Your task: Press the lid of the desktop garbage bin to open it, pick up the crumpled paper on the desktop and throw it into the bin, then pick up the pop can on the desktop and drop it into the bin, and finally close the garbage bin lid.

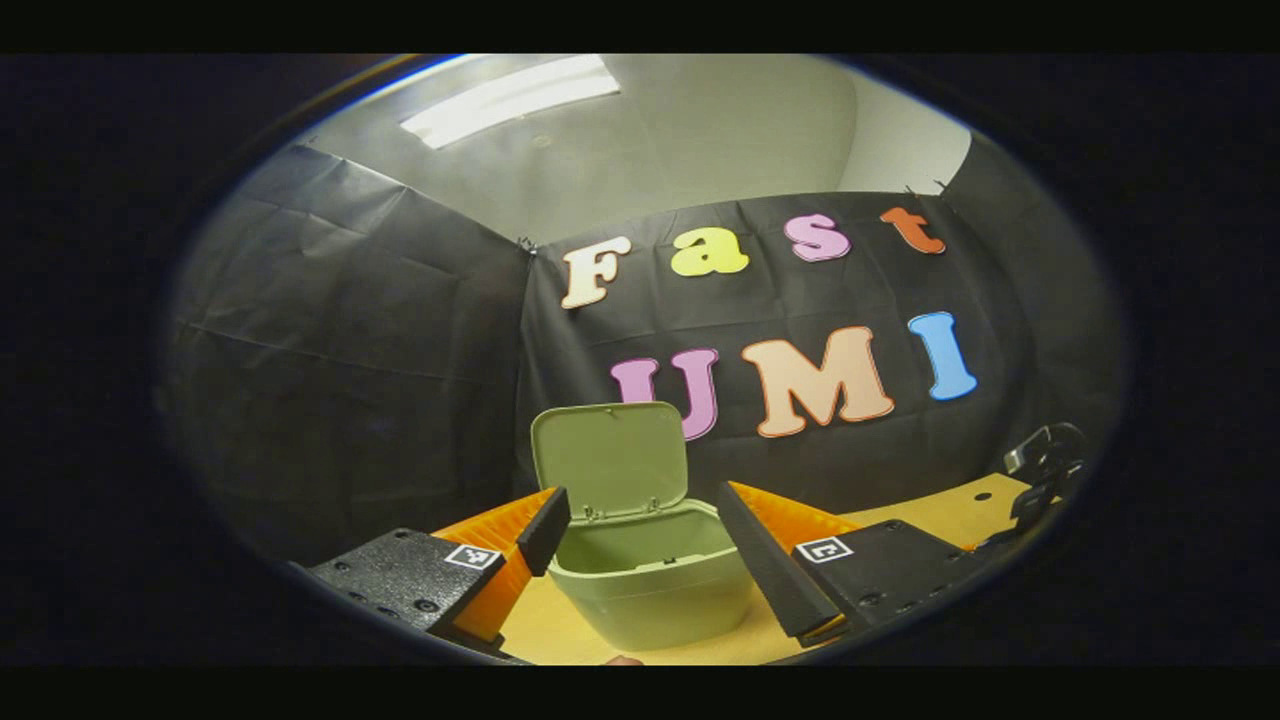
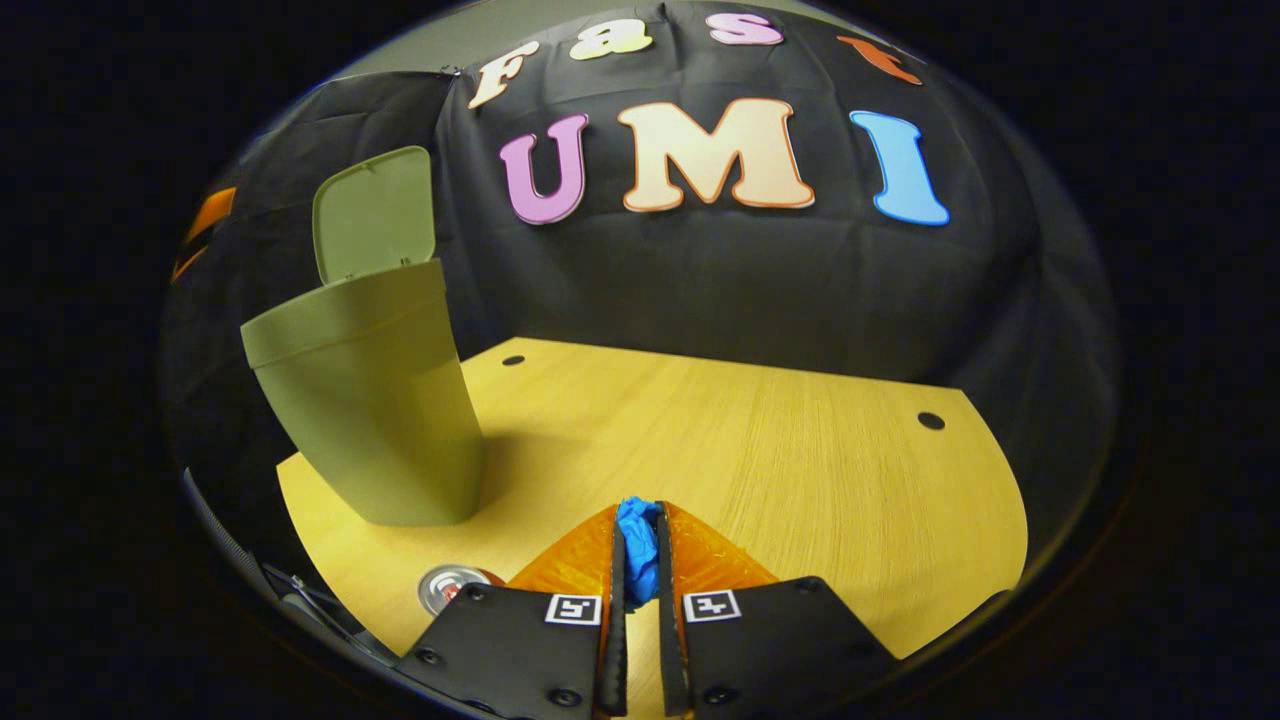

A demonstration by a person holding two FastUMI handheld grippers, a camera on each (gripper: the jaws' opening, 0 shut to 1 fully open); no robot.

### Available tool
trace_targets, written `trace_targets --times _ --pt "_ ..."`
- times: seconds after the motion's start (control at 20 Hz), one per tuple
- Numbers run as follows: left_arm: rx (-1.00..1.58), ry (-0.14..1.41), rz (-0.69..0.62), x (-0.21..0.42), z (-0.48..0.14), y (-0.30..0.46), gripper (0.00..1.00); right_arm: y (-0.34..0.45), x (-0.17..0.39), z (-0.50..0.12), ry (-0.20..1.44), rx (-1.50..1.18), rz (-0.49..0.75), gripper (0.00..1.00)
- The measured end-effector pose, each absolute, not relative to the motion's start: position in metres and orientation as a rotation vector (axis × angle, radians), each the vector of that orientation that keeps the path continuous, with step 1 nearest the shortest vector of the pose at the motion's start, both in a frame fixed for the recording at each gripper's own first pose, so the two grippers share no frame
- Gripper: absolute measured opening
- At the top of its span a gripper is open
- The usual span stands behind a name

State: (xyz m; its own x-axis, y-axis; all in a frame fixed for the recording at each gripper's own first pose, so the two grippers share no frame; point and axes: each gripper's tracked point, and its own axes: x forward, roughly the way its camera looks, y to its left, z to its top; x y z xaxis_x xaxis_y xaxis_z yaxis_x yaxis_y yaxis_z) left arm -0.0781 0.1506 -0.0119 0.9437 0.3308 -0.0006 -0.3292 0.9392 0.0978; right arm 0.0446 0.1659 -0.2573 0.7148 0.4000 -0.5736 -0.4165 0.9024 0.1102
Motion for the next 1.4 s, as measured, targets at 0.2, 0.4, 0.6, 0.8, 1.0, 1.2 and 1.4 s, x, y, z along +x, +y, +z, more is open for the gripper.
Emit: trace_targets --times 0.2,0.4,0.6,0.8,1.0,1.2,1.4 --pt "0.089 0.036 0.360 -0.088 -0.022 0.166 0.91 0.192 0.057 -0.218 0.550 -0.015 0.479 0.15" --pt "0.083 0.063 0.379 -0.095 -0.034 0.180 0.96 0.225 0.072 -0.173 0.455 -0.022 0.531 0.15" --pt "0.086 0.100 0.385 -0.101 -0.049 0.190 0.92 0.274 0.082 -0.122 0.351 0.003 0.617 0.15" --pt "0.087 0.128 0.392 -0.105 -0.063 0.202 0.92 0.333 0.081 -0.087 0.309 0.037 0.716 0.15" --pt "0.070 0.149 0.404 -0.112 -0.073 0.215 0.92 0.391 0.075 -0.080 0.292 0.017 0.806 0.17" --pt "0.078 0.165 0.404 -0.115 -0.078 0.226 0.92 0.435 0.065 -0.086 0.293 -0.007 0.859 0.16" --pt "0.081 0.155 0.393 -0.111 -0.076 0.226 0.90 0.442 0.064 -0.082 0.273 0.007 0.844 0.73"
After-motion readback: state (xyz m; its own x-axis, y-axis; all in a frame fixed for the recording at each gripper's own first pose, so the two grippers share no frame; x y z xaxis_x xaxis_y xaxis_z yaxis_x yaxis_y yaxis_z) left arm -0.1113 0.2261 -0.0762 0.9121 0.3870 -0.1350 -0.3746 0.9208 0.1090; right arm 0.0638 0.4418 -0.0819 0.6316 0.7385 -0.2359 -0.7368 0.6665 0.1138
